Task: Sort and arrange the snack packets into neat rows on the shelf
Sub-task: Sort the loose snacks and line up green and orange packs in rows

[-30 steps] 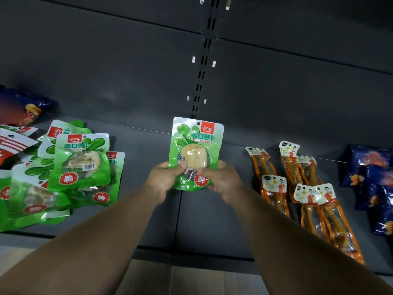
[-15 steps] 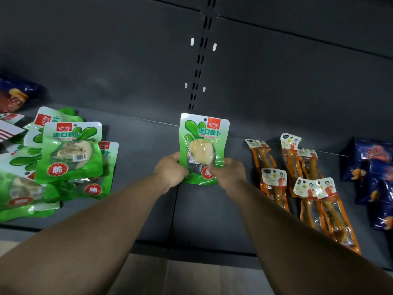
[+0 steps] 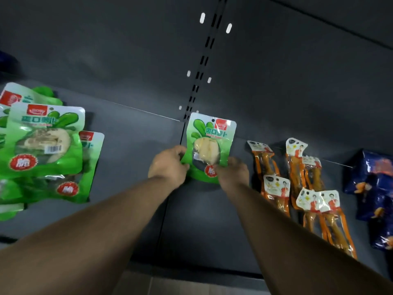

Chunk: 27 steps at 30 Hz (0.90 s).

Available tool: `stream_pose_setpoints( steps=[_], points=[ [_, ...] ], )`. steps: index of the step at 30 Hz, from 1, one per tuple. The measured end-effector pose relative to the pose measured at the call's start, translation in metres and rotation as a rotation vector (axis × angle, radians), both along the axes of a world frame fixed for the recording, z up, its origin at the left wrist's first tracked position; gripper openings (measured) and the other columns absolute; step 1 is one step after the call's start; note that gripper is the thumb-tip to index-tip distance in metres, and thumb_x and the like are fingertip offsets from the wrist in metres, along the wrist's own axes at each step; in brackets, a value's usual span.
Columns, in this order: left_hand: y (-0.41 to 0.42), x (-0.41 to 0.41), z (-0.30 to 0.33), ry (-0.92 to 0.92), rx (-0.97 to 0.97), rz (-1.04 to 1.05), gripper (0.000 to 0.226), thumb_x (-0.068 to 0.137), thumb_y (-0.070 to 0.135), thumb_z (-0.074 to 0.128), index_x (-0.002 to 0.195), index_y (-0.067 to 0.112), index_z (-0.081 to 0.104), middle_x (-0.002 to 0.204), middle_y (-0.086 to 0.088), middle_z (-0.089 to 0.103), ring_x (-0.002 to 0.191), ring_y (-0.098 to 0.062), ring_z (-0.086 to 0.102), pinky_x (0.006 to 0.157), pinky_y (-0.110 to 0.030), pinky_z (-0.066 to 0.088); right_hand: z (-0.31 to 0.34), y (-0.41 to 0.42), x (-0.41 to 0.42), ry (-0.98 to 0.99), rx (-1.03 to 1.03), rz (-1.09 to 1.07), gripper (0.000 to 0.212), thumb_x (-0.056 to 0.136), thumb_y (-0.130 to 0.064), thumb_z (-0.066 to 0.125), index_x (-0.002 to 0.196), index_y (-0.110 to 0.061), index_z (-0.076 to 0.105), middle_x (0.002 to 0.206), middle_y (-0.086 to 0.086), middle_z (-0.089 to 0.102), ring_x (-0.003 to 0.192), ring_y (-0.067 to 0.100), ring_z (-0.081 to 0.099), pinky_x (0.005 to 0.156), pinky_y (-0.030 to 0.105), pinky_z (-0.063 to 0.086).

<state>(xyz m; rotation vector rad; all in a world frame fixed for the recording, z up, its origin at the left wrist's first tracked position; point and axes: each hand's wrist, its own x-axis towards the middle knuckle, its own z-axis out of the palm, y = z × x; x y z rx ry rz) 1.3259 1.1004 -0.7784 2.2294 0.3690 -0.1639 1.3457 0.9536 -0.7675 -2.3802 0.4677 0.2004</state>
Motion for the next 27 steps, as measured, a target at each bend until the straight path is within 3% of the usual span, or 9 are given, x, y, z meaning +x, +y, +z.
stream_pose_setpoints(
  steps=[4, 7, 10, 13, 17, 21, 24, 27],
  points=[
    [-0.002, 0.005, 0.004, -0.005, 0.090, 0.004, 0.033, 0.087, 0.016, 0.061, 0.118, 0.027, 0.061, 0.115, -0.003, 0.065, 0.111, -0.026, 0.057, 0.089, -0.028, 0.045, 0.012, -0.006, 0.006, 0.015, -0.039, 0.046, 0.019, 0.090, -0.017, 0.059, 0.105, -0.010, 0.068, 0.100, 0.009, 0.067, 0.098, 0.026, 0.062, 0.078, 0.030, 0.049],
    [-0.006, 0.001, 0.005, 0.014, 0.110, -0.033, 0.041, 0.087, 0.010, 0.055, 0.125, 0.026, 0.059, 0.118, -0.004, 0.066, 0.114, -0.025, 0.056, 0.089, -0.025, 0.042, 0.014, -0.012, 0.007, 0.019, 0.026, 0.010, 0.017, 0.090, -0.009, 0.057, 0.104, -0.006, 0.067, 0.097, 0.013, 0.066, 0.097, 0.031, 0.064, 0.084, 0.041, 0.054],
    [-0.011, -0.006, 0.004, 0.074, 0.121, -0.142, 0.050, 0.087, 0.007, 0.052, 0.134, 0.024, 0.051, 0.130, -0.006, 0.058, 0.121, -0.026, 0.051, 0.094, -0.024, 0.039, 0.011, -0.016, 0.005, 0.076, 0.083, 0.003, 0.021, 0.091, -0.007, 0.056, 0.111, -0.009, 0.063, 0.089, 0.004, 0.059, 0.090, 0.025, 0.061, 0.071, 0.031, 0.052],
    [-0.013, -0.010, 0.004, 0.127, 0.263, -0.306, 0.054, 0.089, 0.016, 0.052, 0.141, 0.023, 0.042, 0.145, -0.007, 0.042, 0.132, -0.027, 0.038, 0.105, -0.030, 0.033, 0.011, -0.017, 0.002, 0.118, 0.090, 0.034, 0.038, 0.090, -0.008, 0.059, 0.128, -0.011, 0.056, 0.115, 0.008, 0.058, 0.104, 0.024, 0.057, 0.074, 0.026, 0.044],
    [-0.014, -0.014, 0.009, 0.140, 0.493, -0.418, 0.056, 0.091, 0.031, 0.050, 0.143, 0.019, 0.033, 0.150, 0.000, 0.030, 0.133, -0.027, 0.027, 0.104, -0.038, 0.031, 0.005, -0.010, -0.005, 0.152, -0.141, 0.254, 0.033, 0.088, -0.017, 0.052, 0.120, -0.011, 0.057, 0.119, 0.015, 0.055, 0.103, 0.029, 0.054, 0.076, 0.030, 0.044],
    [-0.014, -0.017, 0.008, 0.170, 0.478, -0.426, 0.063, 0.093, 0.032, 0.048, 0.148, 0.016, 0.020, 0.158, 0.001, 0.009, 0.141, -0.027, 0.014, 0.111, -0.040, 0.022, 0.005, -0.009, -0.009, 0.217, -0.277, 0.351, 0.057, 0.088, -0.021, 0.055, 0.141, -0.020, 0.037, 0.140, 0.015, 0.033, 0.130, 0.034, 0.033, 0.103, 0.038, 0.035],
    [-0.012, -0.016, 0.006, 0.177, 0.446, -0.402, 0.066, 0.094, 0.030, 0.045, 0.151, 0.015, 0.013, 0.160, 0.003, 0.003, 0.145, -0.025, 0.006, 0.114, -0.040, 0.016, 0.006, -0.011, -0.011, 0.220, -0.322, 0.386, 0.064, 0.090, -0.029, 0.055, 0.147, -0.025, 0.026, 0.146, 0.013, 0.025, 0.134, 0.033, 0.026, 0.106, 0.038, 0.031],
    [-0.003, -0.017, 0.006, 0.132, 0.433, -0.305, 0.065, 0.094, 0.033, 0.045, 0.150, 0.016, 0.016, 0.159, 0.001, 0.008, 0.145, -0.024, 0.008, 0.113, -0.039, 0.018, 0.007, -0.010, -0.013, 0.220, -0.331, 0.391, 0.064, 0.091, -0.031, 0.056, 0.147, -0.025, 0.025, 0.144, 0.014, 0.024, 0.133, 0.034, 0.028, 0.105, 0.038, 0.032]
  ],
)
